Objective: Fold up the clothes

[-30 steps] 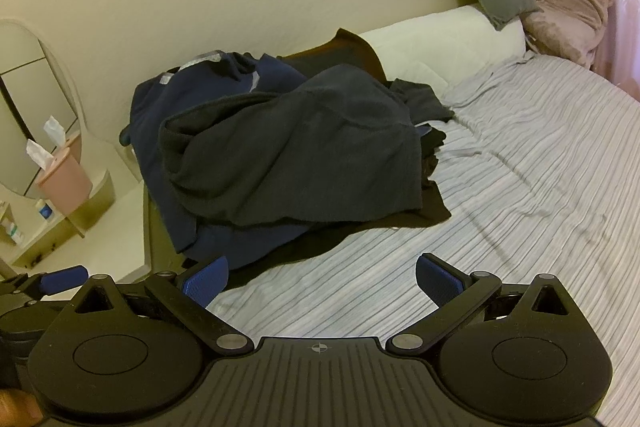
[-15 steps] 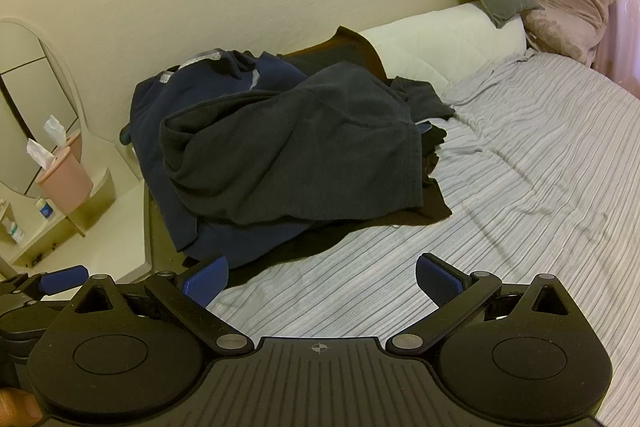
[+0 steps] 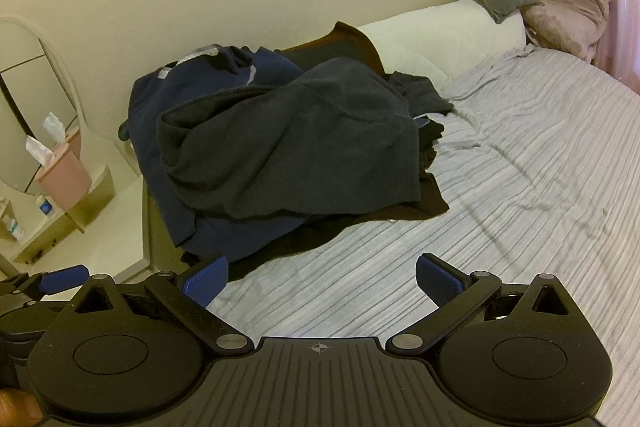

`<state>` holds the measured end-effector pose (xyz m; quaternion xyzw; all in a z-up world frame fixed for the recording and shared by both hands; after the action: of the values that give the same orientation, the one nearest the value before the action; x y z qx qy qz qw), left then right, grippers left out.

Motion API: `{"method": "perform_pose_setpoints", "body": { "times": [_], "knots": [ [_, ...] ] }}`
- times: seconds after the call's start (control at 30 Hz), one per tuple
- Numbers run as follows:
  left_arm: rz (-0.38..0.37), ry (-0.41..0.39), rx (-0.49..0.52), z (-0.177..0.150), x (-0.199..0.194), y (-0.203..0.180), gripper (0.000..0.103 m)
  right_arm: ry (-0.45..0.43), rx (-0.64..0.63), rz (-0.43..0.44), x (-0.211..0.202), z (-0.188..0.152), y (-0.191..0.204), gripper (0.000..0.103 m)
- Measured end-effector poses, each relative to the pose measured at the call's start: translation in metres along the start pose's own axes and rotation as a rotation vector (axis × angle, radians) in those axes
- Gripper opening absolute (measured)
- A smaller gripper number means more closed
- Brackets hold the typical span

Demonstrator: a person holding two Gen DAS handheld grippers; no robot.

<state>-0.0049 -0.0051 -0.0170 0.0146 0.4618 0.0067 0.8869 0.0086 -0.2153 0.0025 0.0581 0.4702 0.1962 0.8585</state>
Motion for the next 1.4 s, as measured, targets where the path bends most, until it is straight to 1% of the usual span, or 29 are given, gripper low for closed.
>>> {"method": "perform_pose_setpoints", "body": {
  "times": [0.13,0.33,0.47,0.57,0.6,0.67,0.73,0.8,0.87,0.9,0.97,1.03,1.1,1.2,1.33,1.37,1.4],
  "knots": [
    [0.003,0.000,0.006,-0.006,-0.004,-0.006,0.101,0.004,-0.005,0.019,-0.003,-0.004,-0.006,0.103],
    [0.042,0.022,0.039,-0.019,-0.010,-0.021,0.100,0.000,-0.009,0.059,-0.011,-0.018,-0.029,0.103],
    [0.078,0.030,0.137,-0.025,-0.012,-0.031,0.100,-0.002,-0.029,0.084,-0.012,-0.026,-0.043,0.103],
    [0.077,0.040,0.210,-0.021,-0.006,-0.028,0.100,-0.008,-0.022,0.104,-0.008,-0.027,-0.049,0.103],
    [0.087,0.036,0.236,-0.018,-0.002,-0.025,0.100,-0.009,-0.018,0.110,-0.006,-0.026,-0.051,0.103],
    [0.123,0.017,0.289,-0.008,0.008,-0.017,0.100,-0.008,-0.007,0.116,0.001,-0.022,-0.053,0.103],
    [0.148,-0.005,0.339,0.006,0.021,-0.007,0.100,0.002,0.032,0.134,0.010,-0.015,-0.057,0.103],
    [0.159,-0.027,0.367,0.025,0.036,0.007,0.100,0.014,0.074,0.157,0.022,-0.006,-0.061,0.103],
    [0.173,-0.040,0.384,0.049,0.055,0.024,0.100,0.022,0.095,0.149,0.036,0.004,-0.065,0.103],
    [0.175,-0.046,0.386,0.062,0.066,0.033,0.100,0.026,0.103,0.140,0.043,0.009,-0.066,0.103],
    [0.173,-0.058,0.388,0.087,0.088,0.051,0.096,0.041,0.124,0.119,0.062,0.019,-0.069,0.103],
    [0.169,-0.068,0.388,0.110,0.111,0.068,0.096,0.055,0.158,0.112,0.086,0.030,-0.075,0.103],
    [0.154,-0.063,0.404,0.130,0.135,0.080,0.094,0.069,0.195,0.108,0.110,0.041,-0.080,0.103],
    [0.127,-0.069,0.453,0.151,0.162,0.090,0.090,0.076,0.294,0.182,0.148,0.052,-0.093,0.102],
    [0.120,-0.109,0.489,0.161,0.183,0.093,0.089,0.071,0.443,0.356,0.196,0.055,-0.102,0.102],
    [0.115,-0.113,0.493,0.162,0.186,0.094,0.089,0.074,0.478,0.383,0.208,0.053,-0.102,0.100],
    [0.109,-0.114,0.496,0.164,0.189,0.095,0.089,0.079,0.507,0.398,0.220,0.052,-0.102,0.086]
  ]
}}
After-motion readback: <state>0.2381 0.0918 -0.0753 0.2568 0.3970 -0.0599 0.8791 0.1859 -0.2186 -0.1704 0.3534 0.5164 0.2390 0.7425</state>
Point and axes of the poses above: each gripper's, at about its wrist camera, not at the fingertips, and x roughly the way its jaws point, y to its left, z to its top, the point moved 1 cm from there along x, roughly the way its jaws point, and after that the axes turned 11 degrees about y, right-handed, at the moved point
